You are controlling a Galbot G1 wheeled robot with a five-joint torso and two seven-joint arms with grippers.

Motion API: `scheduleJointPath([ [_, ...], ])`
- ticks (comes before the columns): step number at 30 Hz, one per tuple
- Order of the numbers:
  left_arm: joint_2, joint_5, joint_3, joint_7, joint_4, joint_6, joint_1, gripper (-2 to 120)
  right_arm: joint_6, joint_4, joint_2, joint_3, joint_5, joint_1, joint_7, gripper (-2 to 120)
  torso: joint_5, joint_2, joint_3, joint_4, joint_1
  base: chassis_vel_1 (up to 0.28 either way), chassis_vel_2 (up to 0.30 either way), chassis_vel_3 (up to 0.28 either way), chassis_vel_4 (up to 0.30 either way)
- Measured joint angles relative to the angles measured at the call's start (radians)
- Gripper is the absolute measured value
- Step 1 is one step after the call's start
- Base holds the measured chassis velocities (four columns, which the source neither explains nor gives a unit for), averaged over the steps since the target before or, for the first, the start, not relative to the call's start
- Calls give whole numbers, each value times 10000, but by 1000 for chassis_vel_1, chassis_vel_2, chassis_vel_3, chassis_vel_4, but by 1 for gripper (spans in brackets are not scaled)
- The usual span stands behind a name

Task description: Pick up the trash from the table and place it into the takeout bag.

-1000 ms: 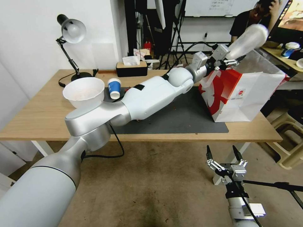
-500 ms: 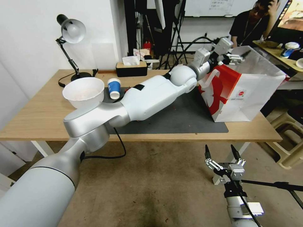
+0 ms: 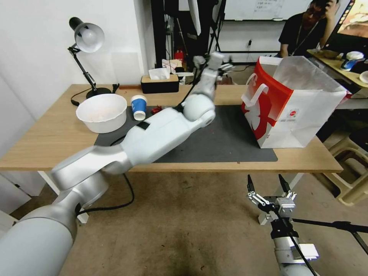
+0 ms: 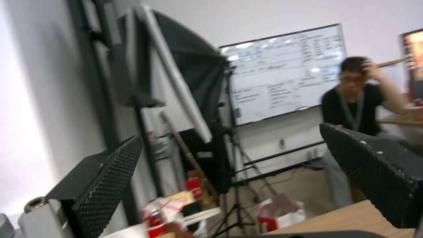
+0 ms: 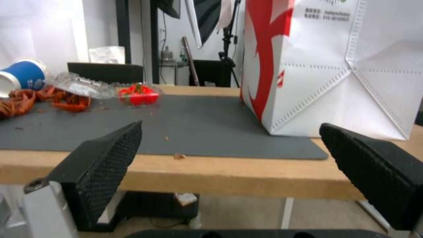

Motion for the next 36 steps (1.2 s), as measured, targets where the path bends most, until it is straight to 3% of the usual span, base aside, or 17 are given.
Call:
scheduleJointPath([
  [1, 0, 0, 0, 0, 0, 0, 0, 100, 0, 0, 0, 0, 0, 0, 0, 100, 0, 0, 0, 0, 0, 0, 0, 0, 0],
  [4, 604, 349, -241, -1017, -1092, 500, 730, 100, -119, 135, 18, 8, -41, 8, 16, 100, -1, 0, -1, 2, 0, 0, 0, 0, 0],
  [12, 1689, 414, -729, -1008, -2458, 520, 1991, 100, -141, 172, 97, -100, -189, -10, 22, 100, 0, 0, 0, 2, 0, 0, 0, 0, 0],
  [22, 2604, 684, -1731, -791, -3495, 348, 3813, 100, -186, 171, 90, -163, -241, 36, 28, 100, 0, 0, -1, 2, 0, 0, 0, 0, 0],
  [26, 3189, 829, -2490, -544, -4088, 189, 4993, 100, -209, 157, 86, -175, -255, 73, 35, 100, 3, 0, -1, 1, -1, 0, 0, 0, 0],
  [30, 3940, 1245, -3990, -169, -4861, 0, 6736, 100, -260, 80, 49, -282, -283, 187, 42, 100, 1, 0, -1, 3, 0, 0, 0, 0, 0],
  [36, 4230, 1653, -5314, 109, -5659, -139, 8533, 100, -366, 33, -11, -399, -312, 349, 49, 100, -2, 0, -2, 4, -1, 0, 0, 0, 0],
])
